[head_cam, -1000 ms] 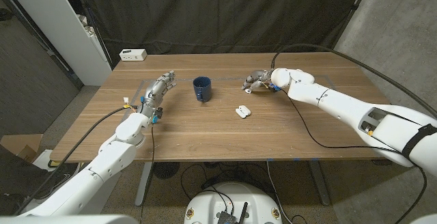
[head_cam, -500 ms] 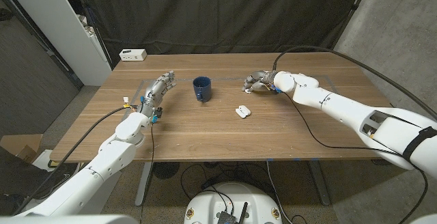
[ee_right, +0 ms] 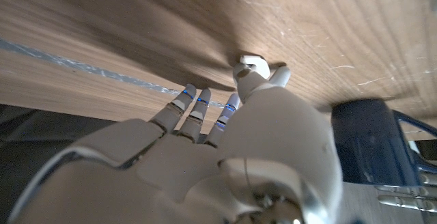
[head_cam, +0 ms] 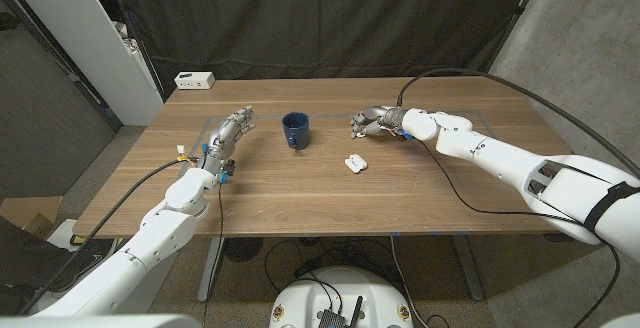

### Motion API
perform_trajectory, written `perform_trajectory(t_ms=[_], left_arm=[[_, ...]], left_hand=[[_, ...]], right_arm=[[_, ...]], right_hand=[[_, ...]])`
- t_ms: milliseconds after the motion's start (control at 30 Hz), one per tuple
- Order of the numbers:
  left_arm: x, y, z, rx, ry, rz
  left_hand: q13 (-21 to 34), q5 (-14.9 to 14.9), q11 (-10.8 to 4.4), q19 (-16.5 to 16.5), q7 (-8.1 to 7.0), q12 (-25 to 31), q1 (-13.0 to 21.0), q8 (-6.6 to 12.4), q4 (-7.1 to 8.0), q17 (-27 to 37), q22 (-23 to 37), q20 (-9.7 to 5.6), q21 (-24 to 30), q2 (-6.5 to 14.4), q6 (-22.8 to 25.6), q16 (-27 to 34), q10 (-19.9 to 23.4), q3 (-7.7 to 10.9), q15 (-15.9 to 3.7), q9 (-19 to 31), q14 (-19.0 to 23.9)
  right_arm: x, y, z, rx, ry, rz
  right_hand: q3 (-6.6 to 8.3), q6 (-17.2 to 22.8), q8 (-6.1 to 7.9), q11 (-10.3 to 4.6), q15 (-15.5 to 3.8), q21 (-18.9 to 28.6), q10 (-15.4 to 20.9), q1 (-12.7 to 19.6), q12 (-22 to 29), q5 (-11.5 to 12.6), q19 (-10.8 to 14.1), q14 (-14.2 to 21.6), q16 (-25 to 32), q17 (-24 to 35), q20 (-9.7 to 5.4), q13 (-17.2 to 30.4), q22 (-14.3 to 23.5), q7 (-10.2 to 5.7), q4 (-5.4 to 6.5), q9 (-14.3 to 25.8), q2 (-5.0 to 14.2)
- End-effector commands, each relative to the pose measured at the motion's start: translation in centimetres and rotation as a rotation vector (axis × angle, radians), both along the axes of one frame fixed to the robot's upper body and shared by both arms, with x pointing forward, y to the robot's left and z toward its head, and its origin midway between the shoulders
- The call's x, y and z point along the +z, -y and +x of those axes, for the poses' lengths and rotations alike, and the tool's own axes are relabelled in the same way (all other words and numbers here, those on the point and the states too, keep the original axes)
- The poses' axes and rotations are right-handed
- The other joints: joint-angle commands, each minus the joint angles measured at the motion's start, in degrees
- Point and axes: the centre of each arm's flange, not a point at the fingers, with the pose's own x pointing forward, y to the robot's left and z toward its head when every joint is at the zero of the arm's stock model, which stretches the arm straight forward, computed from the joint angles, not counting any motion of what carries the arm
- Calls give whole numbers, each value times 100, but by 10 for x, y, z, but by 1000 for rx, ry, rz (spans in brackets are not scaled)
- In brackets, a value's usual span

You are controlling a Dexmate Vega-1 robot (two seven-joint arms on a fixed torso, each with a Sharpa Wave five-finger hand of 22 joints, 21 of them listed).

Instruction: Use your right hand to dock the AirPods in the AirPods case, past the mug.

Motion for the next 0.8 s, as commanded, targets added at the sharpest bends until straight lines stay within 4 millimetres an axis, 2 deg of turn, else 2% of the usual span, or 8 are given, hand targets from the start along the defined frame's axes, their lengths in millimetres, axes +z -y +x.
perform_trajectory(t_ms=[33, 100, 200, 267, 300, 400, 567, 800], left_arm=[[-4, -6, -3, 4, 2, -5], [-4, -7, -2, 0, 2, -4], [-6, -7, 0, -7, 0, -7], [-6, -8, 2, -11, -1, -6], [-6, -8, 3, -13, 0, -6], [-4, -8, 6, -17, -1, -3], [0, -9, 12, -33, 4, 8], [6, -11, 19, -44, 14, 21]], left_hand=[[1, 42, -1, 2, -21, 44, -20, 39, -31, 10, 23, 50, -36, -20, 58, 16, 44, 15, -64, 17, 54], [-2, 42, -7, 1, -30, 49, -21, 44, -32, 10, 24, 58, -40, -18, 79, 14, 55, 16, -64, 17, 53], [-8, 43, -15, 2, -55, 51, -18, 49, -38, 9, 25, 68, -48, -15, 108, 11, 61, 19, -73, 18, 49], [-11, 44, -23, 4, -72, 51, -15, 51, -43, 8, 25, 71, -52, -14, 121, 8, 60, 21, -73, 19, 43], [-13, 43, -17, 0, -90, 53, -26, 51, -31, 14, 26, 84, -56, -8, 127, 13, 64, 17, -68, 19, 48], [-19, 44, -23, -3, -101, 54, -30, 49, -30, 17, 27, 115, -65, -4, 137, 12, 67, 19, -46, 19, 41], [-25, 46, -27, 1, -117, 56, -17, 45, -46, 14, 28, 120, -72, -1, 143, 9, 73, 26, -35, 19, 36], [-35, 49, -29, 7, -174, 59, 11, 50, -74, 13, 30, 122, -83, 15, 185, 13, 80, 29, -33, 20, 40]], right_arm=[[4, -7, -11, 51, 3, -57], [7, -7, -13, 38, -10, -74], [10, -8, -15, 16, -34, -99], [12, -9, -16, -2, -62, -109], [13, -9, -17, -12, -76, -114], [16, -11, -18, -52, -111, -120], [19, -8, -23, -80, -90, -100], [27, -6, -45, -135, -40, 3]], right_hand=[[49, -293, -271, 11, -1058, 10, -340, 256, -142, 28, -131, -269, -35, 102, -276, 54, 31, -21, 55, -76, 19], [66, -488, -405, 10, -1055, 11, -600, 368, -213, 61, -234, -472, -88, 163, -279, 80, 34, -26, 91, -121, 55], [121, -870, -511, 14, -1063, 8, -1027, 506, -282, 112, -444, -751, -162, 258, -250, 111, 37, -28, 128, -168, 87], [163, -1179, -544, 23, -1048, 15, -1395, 563, -333, 154, -569, -1033, -262, 307, -227, 123, 39, -27, 161, -190, 81], [242, -1397, -516, 21, -1043, 12, -1710, 623, -354, 222, -700, -1234, -329, 351, -182, 130, 40, -26, 189, -162, 115], [383, -1844, -526, 46, -863, -8, -2339, 720, -416, 343, -968, -1710, -494, 398, -108, 132, 44, -21, 200, -94, 125], [522, -2179, -545, 72, -801, -12, -2636, 823, -410, 451, -1115, -1887, -536, 428, -81, 121, 46, -18, 197, -62, 159], [580, -2465, -582, 148, -753, 38, -2694, 858, -371, 519, -1044, -1885, -516, 444, -34, 109, 46, -12, 201, -70, 121]])
